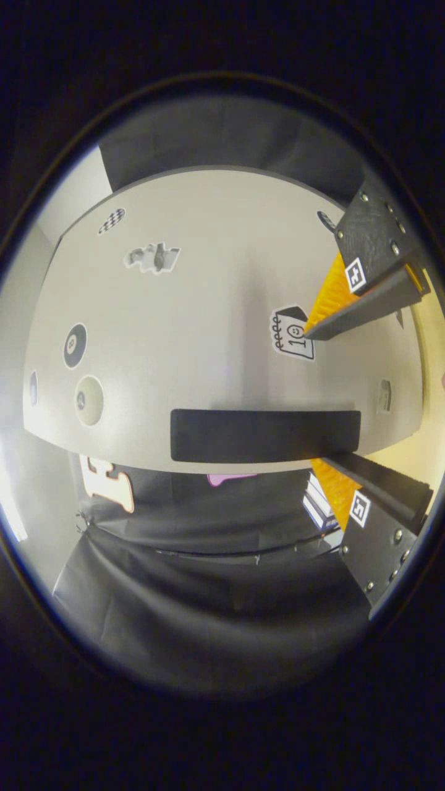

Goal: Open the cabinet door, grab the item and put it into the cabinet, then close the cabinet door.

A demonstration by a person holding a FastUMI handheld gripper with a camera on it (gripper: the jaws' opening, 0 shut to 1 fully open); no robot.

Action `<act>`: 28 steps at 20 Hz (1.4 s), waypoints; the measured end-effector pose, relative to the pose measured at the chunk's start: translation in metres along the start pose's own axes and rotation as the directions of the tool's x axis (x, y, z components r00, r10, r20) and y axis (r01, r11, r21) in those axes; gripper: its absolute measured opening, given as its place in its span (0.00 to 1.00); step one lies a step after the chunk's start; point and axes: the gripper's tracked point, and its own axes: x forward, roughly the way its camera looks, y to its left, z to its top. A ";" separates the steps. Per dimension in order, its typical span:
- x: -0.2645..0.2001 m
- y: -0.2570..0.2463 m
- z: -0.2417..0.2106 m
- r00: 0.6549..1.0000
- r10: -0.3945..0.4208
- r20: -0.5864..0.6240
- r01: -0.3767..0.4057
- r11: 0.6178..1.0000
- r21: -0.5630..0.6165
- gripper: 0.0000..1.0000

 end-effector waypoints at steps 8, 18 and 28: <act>0.013 0.001 -0.001 0.997 -0.067 0.028 0.067 0.998 0.003 1.00; -0.056 -0.004 0.017 0.999 -0.040 0.019 0.039 0.998 0.052 1.00; -0.228 -0.043 0.037 0.992 -0.122 0.030 0.122 0.992 0.011 1.00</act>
